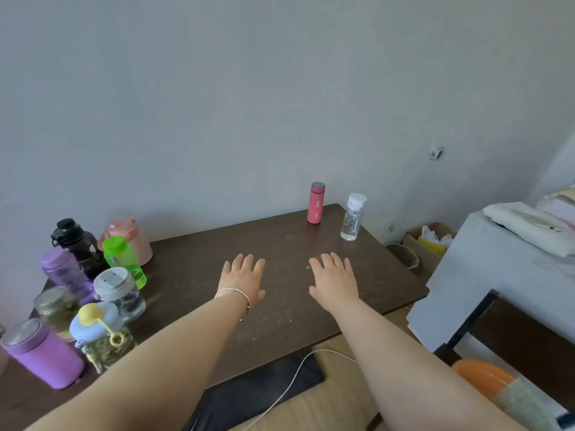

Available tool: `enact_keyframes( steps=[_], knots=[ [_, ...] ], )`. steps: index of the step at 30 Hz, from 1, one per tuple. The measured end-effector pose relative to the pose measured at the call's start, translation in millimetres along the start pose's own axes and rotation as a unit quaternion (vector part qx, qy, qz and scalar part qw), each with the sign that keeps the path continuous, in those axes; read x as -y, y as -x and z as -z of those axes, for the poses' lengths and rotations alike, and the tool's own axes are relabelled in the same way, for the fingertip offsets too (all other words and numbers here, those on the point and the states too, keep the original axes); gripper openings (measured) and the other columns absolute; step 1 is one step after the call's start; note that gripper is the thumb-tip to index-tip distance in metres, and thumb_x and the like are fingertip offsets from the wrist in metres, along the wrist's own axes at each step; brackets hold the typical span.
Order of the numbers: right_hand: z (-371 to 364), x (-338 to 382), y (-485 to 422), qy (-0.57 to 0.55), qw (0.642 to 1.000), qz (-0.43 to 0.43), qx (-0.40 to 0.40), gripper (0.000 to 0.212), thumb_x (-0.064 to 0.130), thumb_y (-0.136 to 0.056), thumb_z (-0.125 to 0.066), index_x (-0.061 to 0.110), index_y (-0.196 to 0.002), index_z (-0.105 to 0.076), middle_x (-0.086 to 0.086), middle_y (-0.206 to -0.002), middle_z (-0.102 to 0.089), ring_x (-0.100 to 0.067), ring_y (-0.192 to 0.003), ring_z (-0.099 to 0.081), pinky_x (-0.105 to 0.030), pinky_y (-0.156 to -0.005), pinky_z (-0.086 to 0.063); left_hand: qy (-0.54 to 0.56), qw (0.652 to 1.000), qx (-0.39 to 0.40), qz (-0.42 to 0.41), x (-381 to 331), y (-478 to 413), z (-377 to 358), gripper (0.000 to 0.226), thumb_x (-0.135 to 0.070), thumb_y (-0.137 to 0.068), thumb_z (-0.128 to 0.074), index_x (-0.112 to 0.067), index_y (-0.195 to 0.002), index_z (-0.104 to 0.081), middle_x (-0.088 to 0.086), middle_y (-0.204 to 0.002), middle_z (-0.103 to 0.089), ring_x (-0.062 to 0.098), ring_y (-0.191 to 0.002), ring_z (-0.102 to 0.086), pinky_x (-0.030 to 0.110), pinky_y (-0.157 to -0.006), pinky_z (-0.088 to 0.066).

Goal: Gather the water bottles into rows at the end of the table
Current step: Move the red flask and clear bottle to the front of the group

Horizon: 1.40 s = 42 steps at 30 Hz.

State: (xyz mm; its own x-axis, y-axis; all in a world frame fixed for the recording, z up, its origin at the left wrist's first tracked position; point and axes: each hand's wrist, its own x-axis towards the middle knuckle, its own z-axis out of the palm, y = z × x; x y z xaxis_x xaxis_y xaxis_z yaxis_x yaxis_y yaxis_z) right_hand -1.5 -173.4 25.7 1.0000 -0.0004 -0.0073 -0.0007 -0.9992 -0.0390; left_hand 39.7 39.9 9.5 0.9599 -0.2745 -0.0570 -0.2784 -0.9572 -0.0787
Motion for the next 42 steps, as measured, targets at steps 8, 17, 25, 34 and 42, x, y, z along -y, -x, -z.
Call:
enact_keyframes(
  steps=[8,17,25,34,42],
  knots=[
    [10,-101,-17,-0.014,0.999,-0.044,-0.011,0.065,0.038,-0.101,-0.064,0.021,-0.157,-0.035,-0.010,-0.163,-0.038,-0.034,-0.159,-0.024,-0.055,-0.131,-0.019,-0.020,0.999,-0.009,-0.040,-94,-60,16,0.076,-0.047,-0.091,-0.054,-0.023,-0.150,-0.014,0.007,-0.158,-0.017,0.032,-0.148,-0.008,0.050,-0.118,-0.015],
    [5,-157,-72,-0.019,0.996,-0.089,-0.006,0.070,0.040,-0.100,-0.065,0.022,-0.159,-0.032,-0.011,-0.167,-0.034,-0.033,-0.160,-0.024,-0.054,-0.131,-0.019,-0.028,0.997,0.000,-0.068,-128,-138,10,0.075,-0.047,-0.091,-0.053,-0.022,-0.150,-0.014,0.008,-0.158,-0.016,0.033,-0.148,-0.008,0.050,-0.118,-0.015],
    [10,-179,-148,-0.021,0.990,-0.138,-0.009,0.069,0.042,-0.100,-0.064,0.023,-0.159,-0.033,-0.010,-0.165,-0.036,-0.033,-0.156,-0.030,-0.053,-0.130,-0.022,-0.037,0.995,-0.030,-0.093,-116,-235,25,0.076,-0.046,-0.089,-0.057,-0.021,-0.149,-0.017,0.010,-0.158,-0.017,0.034,-0.147,-0.011,0.050,-0.117,-0.017],
    [-4,-201,-225,-0.043,0.985,-0.169,-0.011,0.072,0.051,-0.098,-0.064,0.023,-0.158,-0.034,-0.011,-0.162,-0.039,-0.033,-0.153,-0.036,-0.050,-0.128,-0.027,-0.028,0.993,-0.034,-0.110,-112,-328,24,0.074,-0.046,-0.086,-0.060,-0.022,-0.145,-0.023,0.009,-0.150,-0.028,0.034,-0.142,-0.020,0.046,-0.113,-0.024],
    [-26,-239,-312,-0.067,0.986,-0.146,-0.035,0.072,0.051,-0.099,-0.063,0.023,-0.156,-0.029,-0.014,-0.160,-0.036,-0.034,-0.146,-0.042,-0.041,-0.119,-0.042,-0.020,0.997,-0.001,-0.078,-128,-414,9,0.076,-0.043,-0.090,-0.056,-0.022,-0.151,-0.016,0.007,-0.157,-0.018,0.034,-0.146,-0.012,0.047,-0.117,-0.019]
  ],
)
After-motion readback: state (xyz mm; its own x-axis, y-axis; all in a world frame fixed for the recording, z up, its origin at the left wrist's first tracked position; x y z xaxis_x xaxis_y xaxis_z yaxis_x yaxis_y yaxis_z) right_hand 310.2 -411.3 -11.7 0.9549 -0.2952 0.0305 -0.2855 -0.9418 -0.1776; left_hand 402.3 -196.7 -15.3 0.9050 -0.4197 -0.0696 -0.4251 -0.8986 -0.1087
